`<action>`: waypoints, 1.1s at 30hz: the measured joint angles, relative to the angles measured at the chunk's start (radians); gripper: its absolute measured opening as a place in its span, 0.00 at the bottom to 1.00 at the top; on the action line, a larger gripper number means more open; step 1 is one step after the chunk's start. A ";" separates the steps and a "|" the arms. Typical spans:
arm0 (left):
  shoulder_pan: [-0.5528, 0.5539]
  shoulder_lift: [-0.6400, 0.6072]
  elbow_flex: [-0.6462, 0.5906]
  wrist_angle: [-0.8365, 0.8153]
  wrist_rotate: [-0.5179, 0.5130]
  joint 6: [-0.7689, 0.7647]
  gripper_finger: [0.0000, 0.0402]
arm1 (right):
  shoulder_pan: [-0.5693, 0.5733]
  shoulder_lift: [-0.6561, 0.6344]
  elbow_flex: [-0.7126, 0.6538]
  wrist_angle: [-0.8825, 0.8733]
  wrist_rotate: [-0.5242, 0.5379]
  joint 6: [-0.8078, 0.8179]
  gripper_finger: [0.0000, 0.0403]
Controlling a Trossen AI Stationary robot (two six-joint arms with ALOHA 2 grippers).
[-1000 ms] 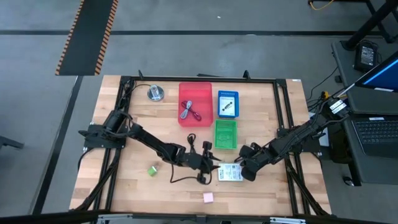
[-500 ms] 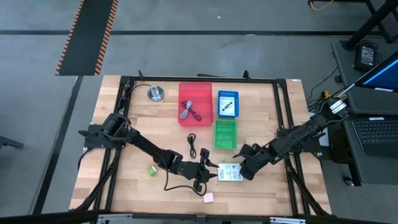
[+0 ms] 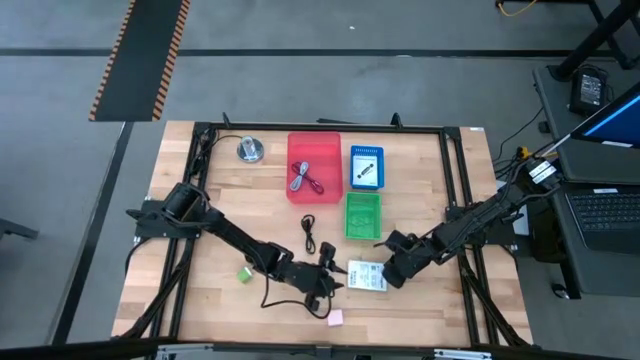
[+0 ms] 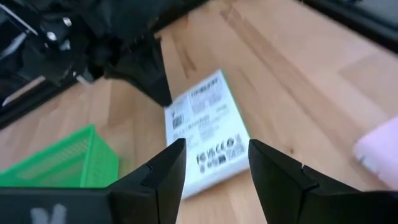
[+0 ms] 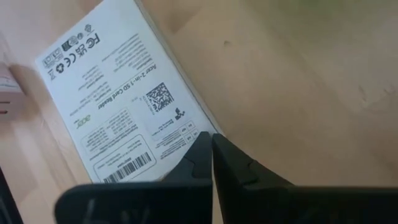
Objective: Pick and place items into bin
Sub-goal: Put the white card reader box into the blue bin
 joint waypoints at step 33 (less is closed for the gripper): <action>0.047 0.000 0.000 -0.143 0.091 0.321 0.47 | 0.000 0.001 -0.001 0.010 0.009 0.074 0.00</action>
